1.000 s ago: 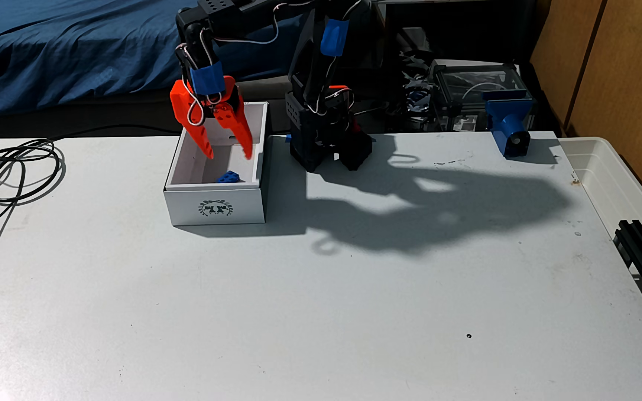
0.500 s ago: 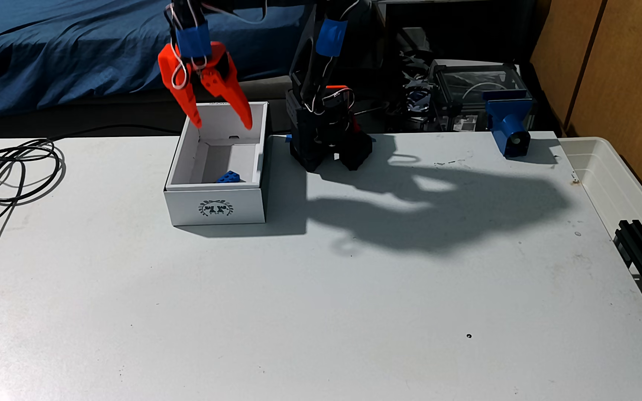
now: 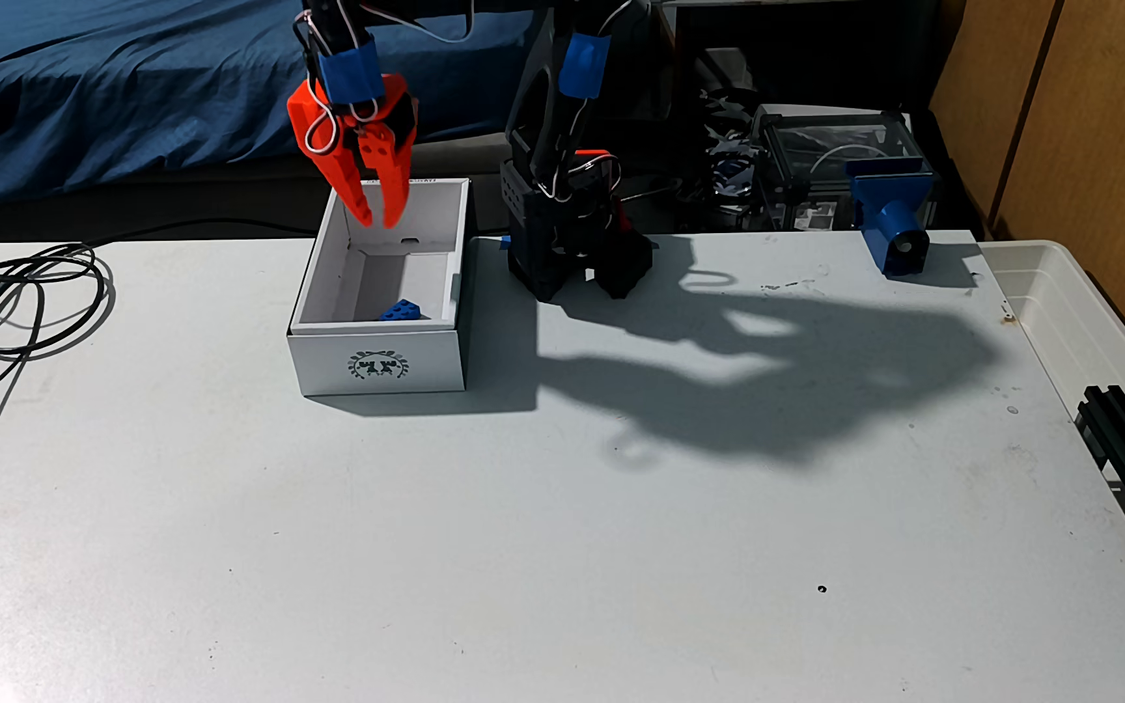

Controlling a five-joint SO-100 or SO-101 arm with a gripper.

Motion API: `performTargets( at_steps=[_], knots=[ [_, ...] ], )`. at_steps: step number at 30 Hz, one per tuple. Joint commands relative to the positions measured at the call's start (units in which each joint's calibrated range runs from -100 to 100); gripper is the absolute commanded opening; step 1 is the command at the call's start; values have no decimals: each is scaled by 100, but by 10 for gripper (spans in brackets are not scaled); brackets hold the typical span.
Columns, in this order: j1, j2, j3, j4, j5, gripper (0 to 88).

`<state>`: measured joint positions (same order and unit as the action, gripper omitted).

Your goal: Grab the blue brick and place in box

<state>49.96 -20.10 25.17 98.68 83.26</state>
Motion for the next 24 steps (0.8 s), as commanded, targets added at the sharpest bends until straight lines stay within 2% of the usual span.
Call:
performTargets(
  at_steps=[1, 10, 24],
  knots=[
    [-502, -159, 65, 63, -436, 7],
    [-2106, -91, 119, 37, -1778, 8],
    [-4053, -66, 110, 2, -3262, 9]
  ],
)
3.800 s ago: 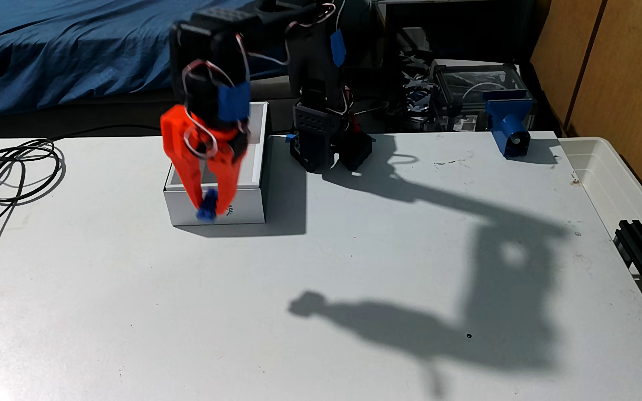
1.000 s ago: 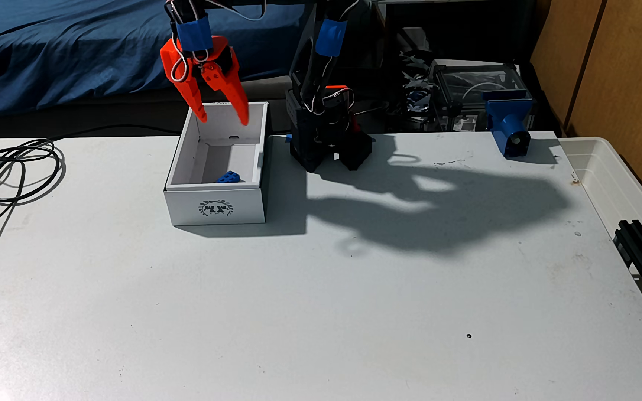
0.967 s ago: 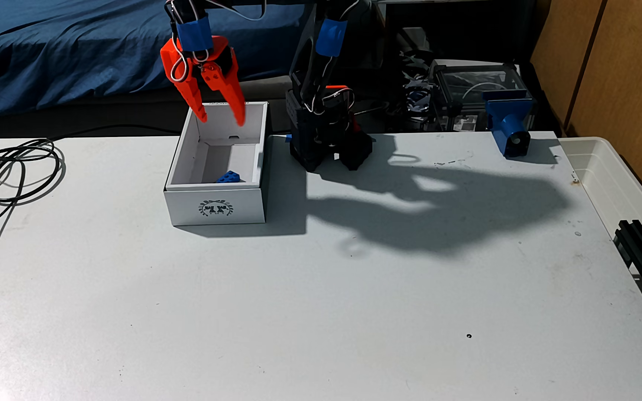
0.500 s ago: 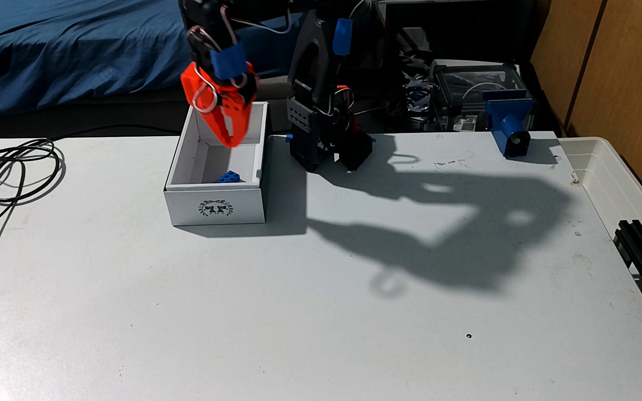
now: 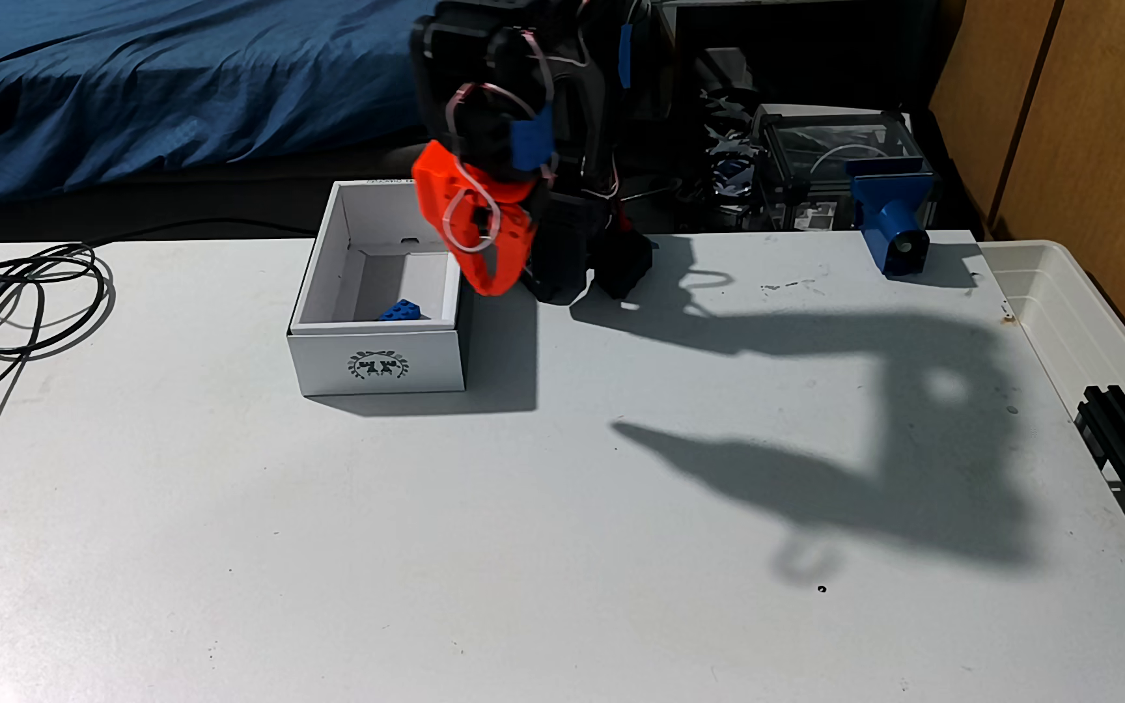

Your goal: Grab the blue brick and place in box

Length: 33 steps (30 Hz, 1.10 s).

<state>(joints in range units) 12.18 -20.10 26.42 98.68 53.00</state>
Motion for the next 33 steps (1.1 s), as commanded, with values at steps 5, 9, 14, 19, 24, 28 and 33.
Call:
performTargets(
  at_steps=[5, 9, 14, 19, 24, 28, 33],
  knots=[
    [-594, -66, -15, 2, -578, 9],
    [-713, -66, -15, 2, -946, 9],
    [-869, -66, -51, -6, -1714, 9],
    [-1032, -151, -51, -256, -2661, 9],
    [-1032, -176, -24, -713, -3529, 9],
    [-1032, -193, -24, -988, -4013, 9],
    [-1032, -210, -24, -1350, -4450, 9]
  ],
)
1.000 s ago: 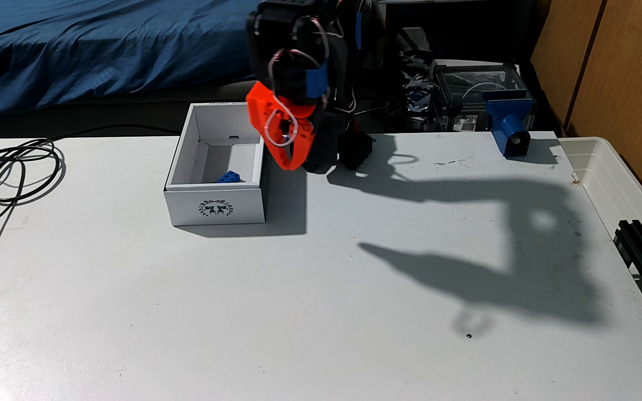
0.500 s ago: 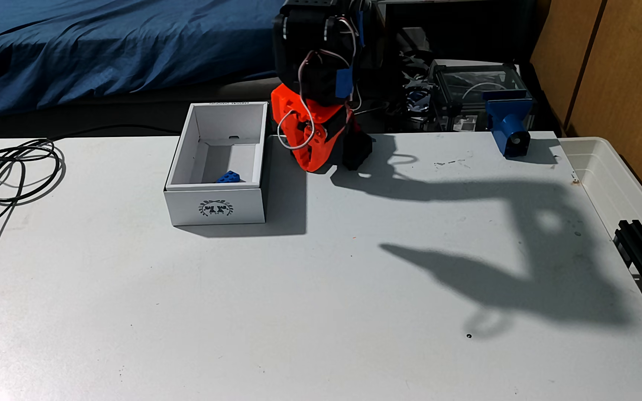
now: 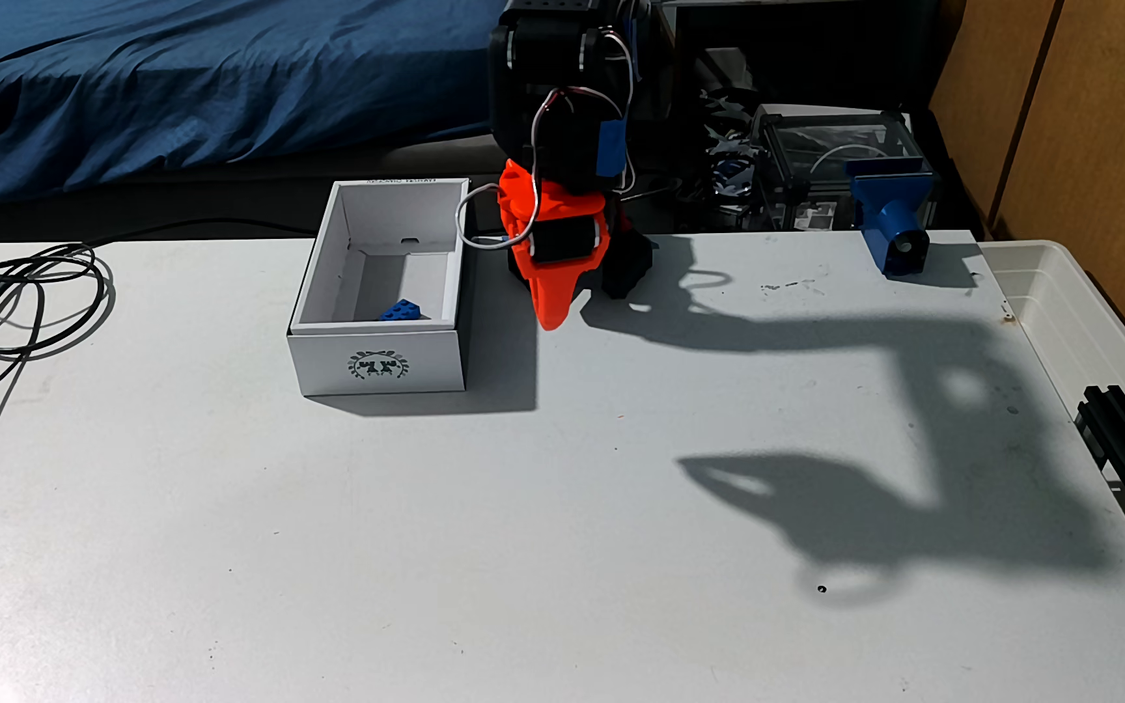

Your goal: Grab the blue brick and place in box

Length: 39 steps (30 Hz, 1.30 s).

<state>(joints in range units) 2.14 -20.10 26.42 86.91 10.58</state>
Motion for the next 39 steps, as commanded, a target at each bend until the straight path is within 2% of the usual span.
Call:
performTargets(
  at_steps=[1, 7, 14, 18, 26, 31, 35, 39],
  knots=[
    [-28, -244, -24, -251, -271, 9],
    [-36, -1123, -7, -647, -755, 9],
    [-519, -2366, 446, -940, -792, 9],
    [-608, -3068, 1537, -1854, -792, 9],
    [-652, -4463, 4545, -4577, -787, 9],
    [-660, -5284, 5841, -6007, -787, 9],
    [-675, -5825, 6382, -6679, -787, 9],
    [-682, -6282, 6648, -6783, -787, 9]
  ],
)
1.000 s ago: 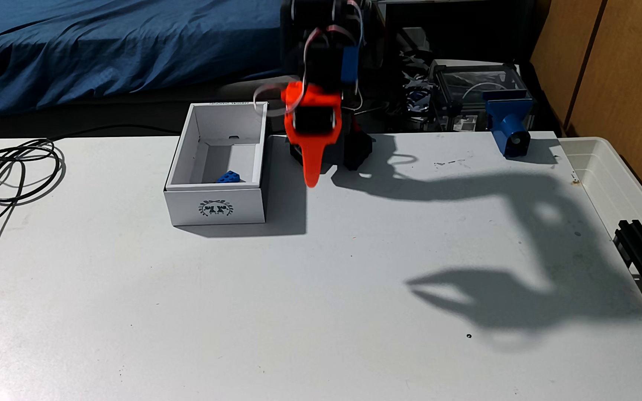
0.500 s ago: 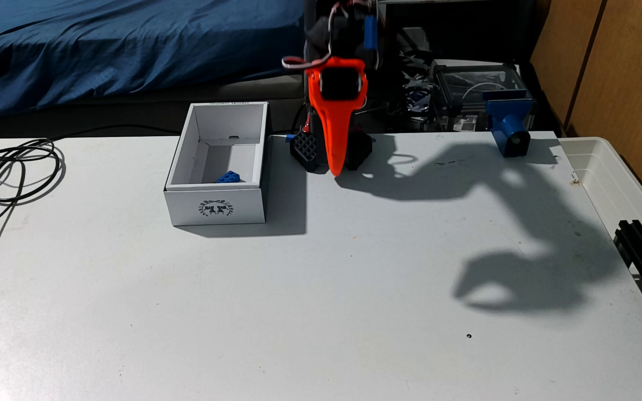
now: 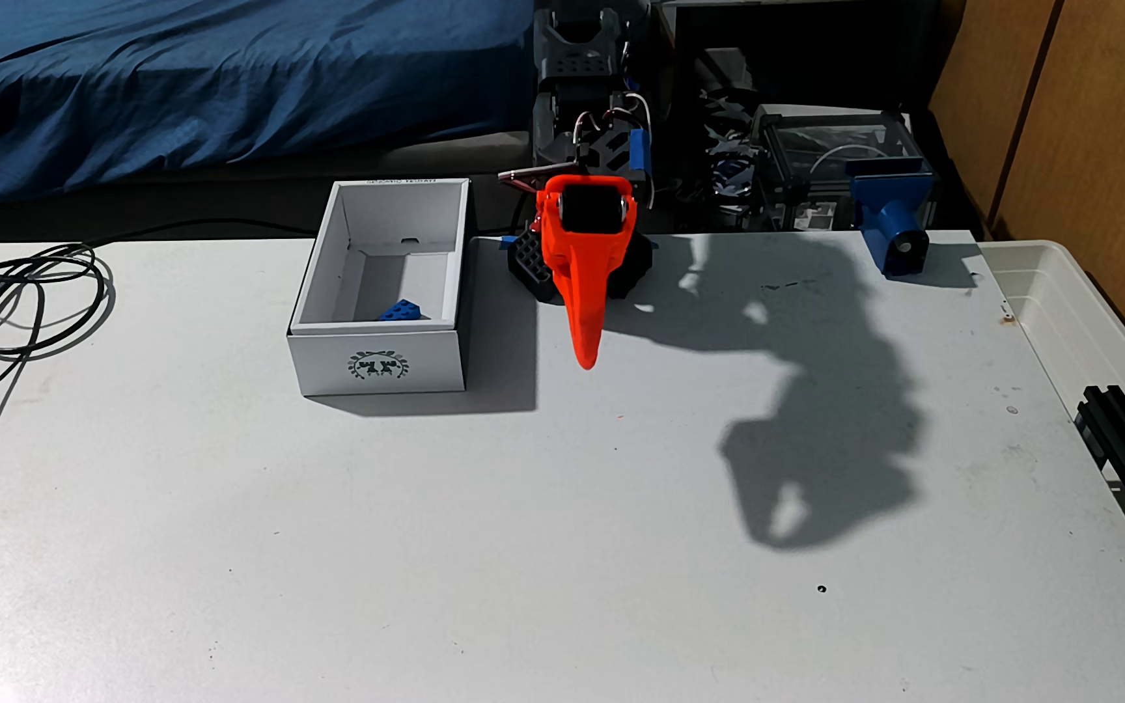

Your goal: Grab the blue brick and place in box

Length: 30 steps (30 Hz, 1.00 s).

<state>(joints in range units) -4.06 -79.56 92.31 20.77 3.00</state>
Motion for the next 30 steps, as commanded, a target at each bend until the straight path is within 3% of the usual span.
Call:
performTargets(
  at_steps=[1, 8, 20, 30],
  knots=[
    [-92, -479, 112, -169, -29, 9],
    [-218, -1427, 751, -22, 13, 9],
    [-218, -1697, 733, 2080, 13, 9],
    [-159, -1866, 716, 2933, 18, 9]
  ],
)
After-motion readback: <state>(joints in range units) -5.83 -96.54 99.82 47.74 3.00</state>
